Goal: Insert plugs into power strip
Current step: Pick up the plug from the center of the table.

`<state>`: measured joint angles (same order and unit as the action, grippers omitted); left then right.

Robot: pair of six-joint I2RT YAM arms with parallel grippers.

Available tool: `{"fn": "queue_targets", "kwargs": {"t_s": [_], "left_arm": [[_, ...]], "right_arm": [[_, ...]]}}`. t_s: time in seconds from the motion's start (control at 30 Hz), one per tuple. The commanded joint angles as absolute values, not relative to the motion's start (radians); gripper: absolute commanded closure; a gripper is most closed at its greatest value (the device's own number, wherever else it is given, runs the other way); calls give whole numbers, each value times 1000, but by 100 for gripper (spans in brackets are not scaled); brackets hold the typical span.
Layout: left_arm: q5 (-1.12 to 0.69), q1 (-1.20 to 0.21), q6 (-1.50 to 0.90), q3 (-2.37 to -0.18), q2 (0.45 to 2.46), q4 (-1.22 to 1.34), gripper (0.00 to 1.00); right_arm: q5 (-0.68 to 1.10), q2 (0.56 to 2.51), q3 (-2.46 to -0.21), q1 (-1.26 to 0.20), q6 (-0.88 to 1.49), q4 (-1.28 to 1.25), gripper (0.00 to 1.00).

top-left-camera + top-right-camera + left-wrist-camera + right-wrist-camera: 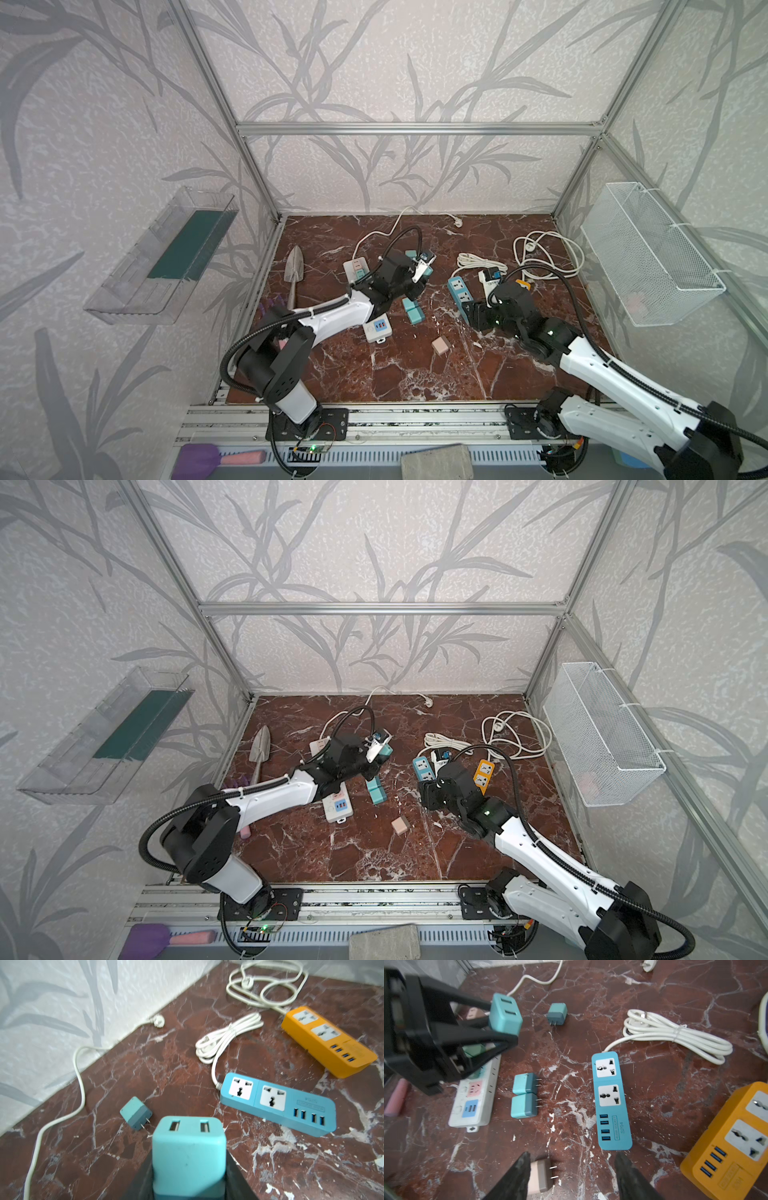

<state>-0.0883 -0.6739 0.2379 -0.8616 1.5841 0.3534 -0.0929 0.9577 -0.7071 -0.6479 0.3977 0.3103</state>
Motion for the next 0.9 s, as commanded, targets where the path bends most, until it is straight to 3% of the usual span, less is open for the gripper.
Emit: {"fn": "queue_targets", "kwargs": {"t_s": [0.0, 0.1, 0.17, 0.23, 0.33, 0.47, 0.87], "left_arm": [[-145, -695, 302, -742, 1562, 700, 100], [-172, -732, 364, -680, 1541, 755, 100], [-184, -753, 394, -669, 1531, 754, 100], [-186, -764, 403, -672, 1529, 751, 100], [-203, -768, 403, -675, 1524, 742, 100], [-224, -773, 410, -673, 1521, 720, 100], [-215, -785, 446, -660, 1502, 693, 100]], "right_arm": [[-3, 941, -775, -644, 377, 356, 46], [99, 961, -801, -643, 369, 351, 63], [163, 982, -814, -643, 363, 339, 68], [193, 1003, -823, -643, 362, 323, 64], [204, 1041, -842, -643, 362, 311, 43], [227, 1093, -862, -643, 363, 268, 33], [244, 1247, -920, -643, 397, 163, 37]]}}
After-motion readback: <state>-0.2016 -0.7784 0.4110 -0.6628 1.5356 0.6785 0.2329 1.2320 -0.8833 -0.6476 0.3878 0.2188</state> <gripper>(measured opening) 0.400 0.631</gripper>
